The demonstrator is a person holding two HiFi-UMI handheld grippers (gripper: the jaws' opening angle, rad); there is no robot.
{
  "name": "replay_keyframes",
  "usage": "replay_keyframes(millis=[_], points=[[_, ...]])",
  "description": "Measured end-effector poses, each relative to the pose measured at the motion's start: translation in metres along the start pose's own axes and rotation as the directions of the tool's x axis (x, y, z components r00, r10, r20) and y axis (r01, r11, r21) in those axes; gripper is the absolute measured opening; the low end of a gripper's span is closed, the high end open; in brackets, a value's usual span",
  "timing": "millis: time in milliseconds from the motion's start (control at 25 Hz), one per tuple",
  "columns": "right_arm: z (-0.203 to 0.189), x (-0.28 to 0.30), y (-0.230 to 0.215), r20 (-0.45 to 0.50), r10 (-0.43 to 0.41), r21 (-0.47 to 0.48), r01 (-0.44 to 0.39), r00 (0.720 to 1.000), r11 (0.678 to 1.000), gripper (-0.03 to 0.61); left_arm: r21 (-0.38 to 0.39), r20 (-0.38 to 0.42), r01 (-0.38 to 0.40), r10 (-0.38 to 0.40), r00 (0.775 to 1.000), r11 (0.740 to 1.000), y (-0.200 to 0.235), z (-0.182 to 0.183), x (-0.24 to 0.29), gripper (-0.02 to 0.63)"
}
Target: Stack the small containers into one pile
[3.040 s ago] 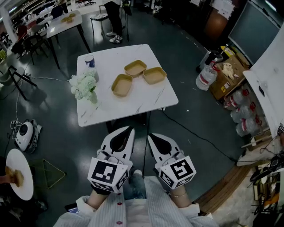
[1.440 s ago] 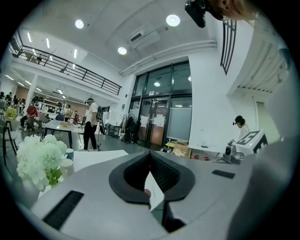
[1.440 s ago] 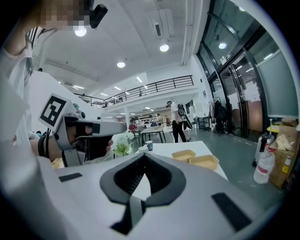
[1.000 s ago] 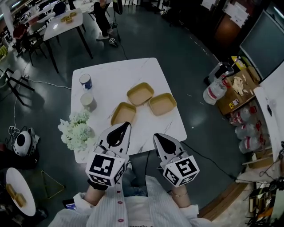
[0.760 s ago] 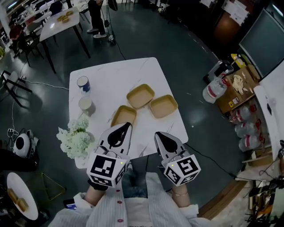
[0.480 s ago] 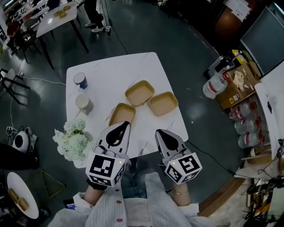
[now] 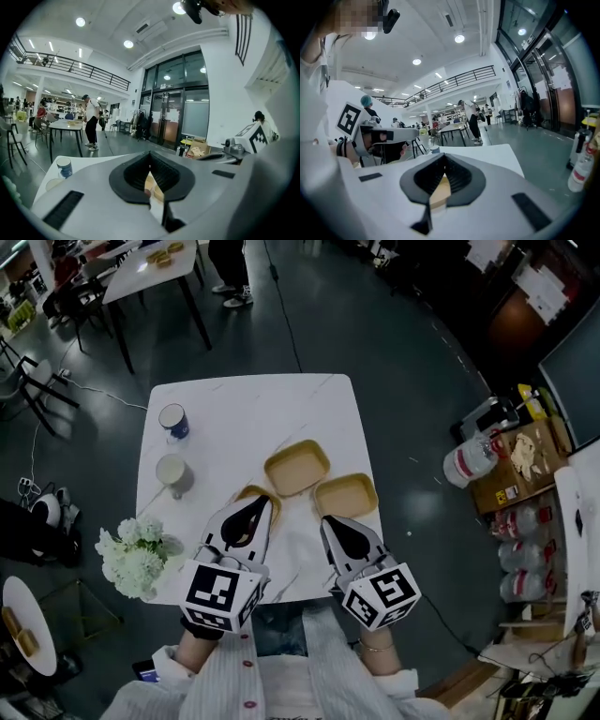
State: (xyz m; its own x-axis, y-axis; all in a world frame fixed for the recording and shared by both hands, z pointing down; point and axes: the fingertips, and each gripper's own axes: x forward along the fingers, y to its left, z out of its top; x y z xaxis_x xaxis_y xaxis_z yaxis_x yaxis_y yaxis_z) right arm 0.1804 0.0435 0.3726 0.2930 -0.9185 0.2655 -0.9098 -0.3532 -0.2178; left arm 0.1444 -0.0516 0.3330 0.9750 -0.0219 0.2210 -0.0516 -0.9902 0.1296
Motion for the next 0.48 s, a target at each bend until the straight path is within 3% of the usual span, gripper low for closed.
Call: replay_keyframes(millis=[200, 480], points=[[0.019, 0.024, -0.027, -0.027, 0.118, -0.023, -0.119, 0.993, 0.993, 0.012, -0.038, 0.009, -0.122, 0.122, 0.992, 0.992, 0.013, 0.011, 0.026, 0.017], [0.034, 0.045, -0.039, -0.064, 0.253, -0.048, -0.256, 0.965, 0.965, 0.012, -0.069, 0.004, -0.284, 0.285, 0.959, 0.956, 0.029, 0.017, 0.023, 0.017]])
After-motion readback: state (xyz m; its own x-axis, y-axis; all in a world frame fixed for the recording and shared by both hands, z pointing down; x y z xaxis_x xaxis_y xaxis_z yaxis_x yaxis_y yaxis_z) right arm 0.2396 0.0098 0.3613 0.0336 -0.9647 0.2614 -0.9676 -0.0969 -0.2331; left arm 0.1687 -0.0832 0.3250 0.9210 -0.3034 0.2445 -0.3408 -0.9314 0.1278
